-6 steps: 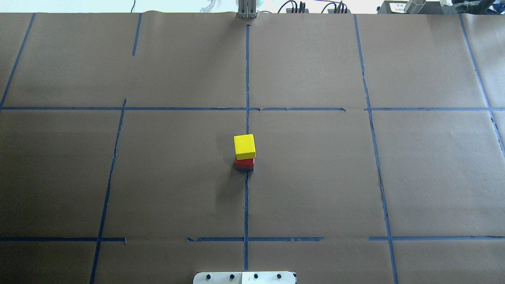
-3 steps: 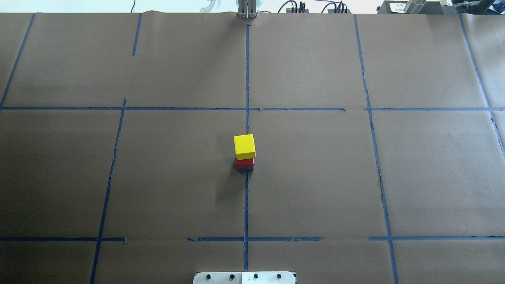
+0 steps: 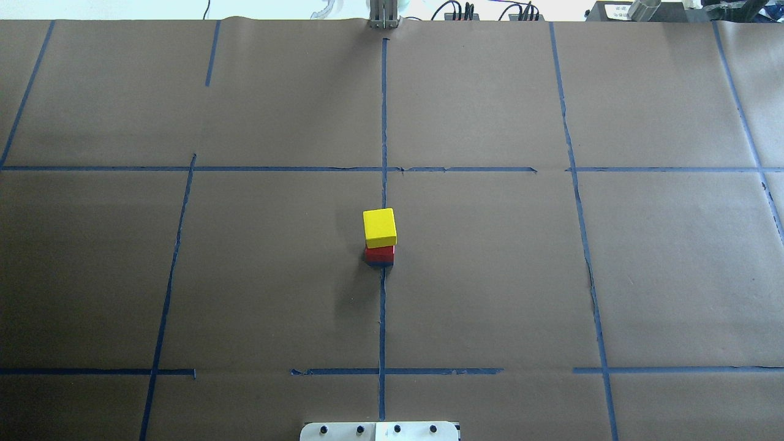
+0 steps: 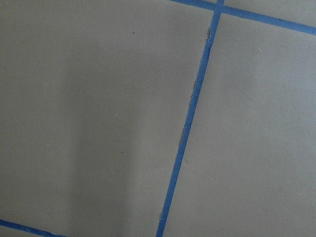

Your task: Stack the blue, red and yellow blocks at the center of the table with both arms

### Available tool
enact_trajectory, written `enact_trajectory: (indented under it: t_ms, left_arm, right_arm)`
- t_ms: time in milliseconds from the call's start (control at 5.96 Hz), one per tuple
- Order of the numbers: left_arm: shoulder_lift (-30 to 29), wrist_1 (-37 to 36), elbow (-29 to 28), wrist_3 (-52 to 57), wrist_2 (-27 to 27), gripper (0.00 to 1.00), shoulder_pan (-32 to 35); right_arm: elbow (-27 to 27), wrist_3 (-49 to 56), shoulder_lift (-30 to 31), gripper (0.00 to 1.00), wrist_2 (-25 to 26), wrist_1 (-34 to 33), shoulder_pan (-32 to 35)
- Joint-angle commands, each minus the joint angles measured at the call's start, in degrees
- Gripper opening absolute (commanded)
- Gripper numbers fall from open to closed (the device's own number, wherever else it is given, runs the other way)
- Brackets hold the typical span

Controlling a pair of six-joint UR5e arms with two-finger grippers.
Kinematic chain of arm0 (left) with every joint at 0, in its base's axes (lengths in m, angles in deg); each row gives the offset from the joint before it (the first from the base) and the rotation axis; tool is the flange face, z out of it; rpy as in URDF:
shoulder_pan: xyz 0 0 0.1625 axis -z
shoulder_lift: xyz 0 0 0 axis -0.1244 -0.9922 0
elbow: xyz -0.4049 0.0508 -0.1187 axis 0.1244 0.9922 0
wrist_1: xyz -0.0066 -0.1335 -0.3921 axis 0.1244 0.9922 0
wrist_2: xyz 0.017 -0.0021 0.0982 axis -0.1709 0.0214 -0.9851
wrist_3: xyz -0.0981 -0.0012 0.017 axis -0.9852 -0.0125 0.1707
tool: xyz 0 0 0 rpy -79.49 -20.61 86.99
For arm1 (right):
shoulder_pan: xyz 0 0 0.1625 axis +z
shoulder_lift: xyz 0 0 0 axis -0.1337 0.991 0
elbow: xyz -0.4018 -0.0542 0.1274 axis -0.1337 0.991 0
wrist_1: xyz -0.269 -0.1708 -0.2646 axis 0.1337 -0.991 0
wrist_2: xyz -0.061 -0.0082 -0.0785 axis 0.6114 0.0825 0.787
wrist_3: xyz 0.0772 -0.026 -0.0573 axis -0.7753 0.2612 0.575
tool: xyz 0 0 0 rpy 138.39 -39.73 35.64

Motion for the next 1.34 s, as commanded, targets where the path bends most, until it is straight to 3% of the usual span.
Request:
enact_trajectory:
  t_ms: [0, 335, 671, 838, 1174]
  left_arm:
    - [0.05, 1.47, -0.02, 0.2, -0.03, 1.0, -0.05]
    - [0.05, 3.83, 0.58, 0.2, 0.84, 1.0, -0.23]
    - [0.05, 5.88, -0.12, 0.03, 8.29, 1.0, -1.02]
    - [-0.04, 5.79, -0.81, 0.03, 7.97, 1.0, -1.37]
    - [0.13, 5.61, -0.99, 0.03, 7.71, 1.0, -2.33]
  right_arm:
    - [3.23, -0.5, -0.61, 1.0, 0.22, 2.2, -0.09]
    - [3.08, -0.77, -0.53, 1.0, -0.13, 3.89, -0.09]
    - [3.08, -0.51, -0.62, 1.0, -0.39, 3.89, -0.09]
    - [2.47, -0.42, -0.53, 1.0, -2.75, 3.89, -0.01]
    - [2.73, -0.68, -0.79, 1.0, -2.86, 3.98, -0.01]
